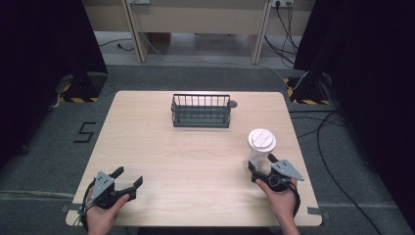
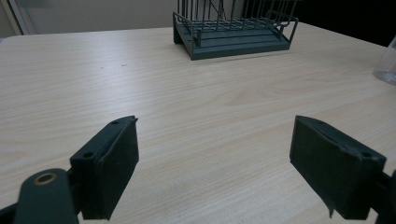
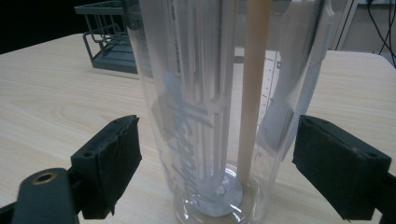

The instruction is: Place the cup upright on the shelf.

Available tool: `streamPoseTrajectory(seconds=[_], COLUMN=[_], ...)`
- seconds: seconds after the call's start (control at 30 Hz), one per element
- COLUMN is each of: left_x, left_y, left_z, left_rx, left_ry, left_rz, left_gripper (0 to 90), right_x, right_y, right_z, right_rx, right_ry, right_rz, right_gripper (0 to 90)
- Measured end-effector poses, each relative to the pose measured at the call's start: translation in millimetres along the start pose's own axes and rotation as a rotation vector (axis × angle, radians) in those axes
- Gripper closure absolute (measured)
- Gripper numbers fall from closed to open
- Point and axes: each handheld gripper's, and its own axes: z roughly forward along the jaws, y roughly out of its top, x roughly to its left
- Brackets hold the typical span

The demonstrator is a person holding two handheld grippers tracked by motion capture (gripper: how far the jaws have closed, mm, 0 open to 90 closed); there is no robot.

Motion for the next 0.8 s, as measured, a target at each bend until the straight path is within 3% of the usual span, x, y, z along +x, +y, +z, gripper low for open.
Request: streamPoseTrajectory(seconds=[0.47, 0.8], left_x=[0.3, -0.1], left_y=[0.1, 0.4], left_z=[-0.7, -0.8], left_rx=[-0.001, -0.004], left_ry=[-0.004, -0.007], left_rz=[0.003, 0.004], left_gripper=[15.2, 15.3], right_x=[-1.6, -1.8], right_y=[-0.3, -0.3], right_z=[20.7, 20.1], right_rx=[0.016, 0.011], right_ry=[-0.005, 0.014], right_rz=[-0.017, -0.036], right_gripper=[15.2, 18.4])
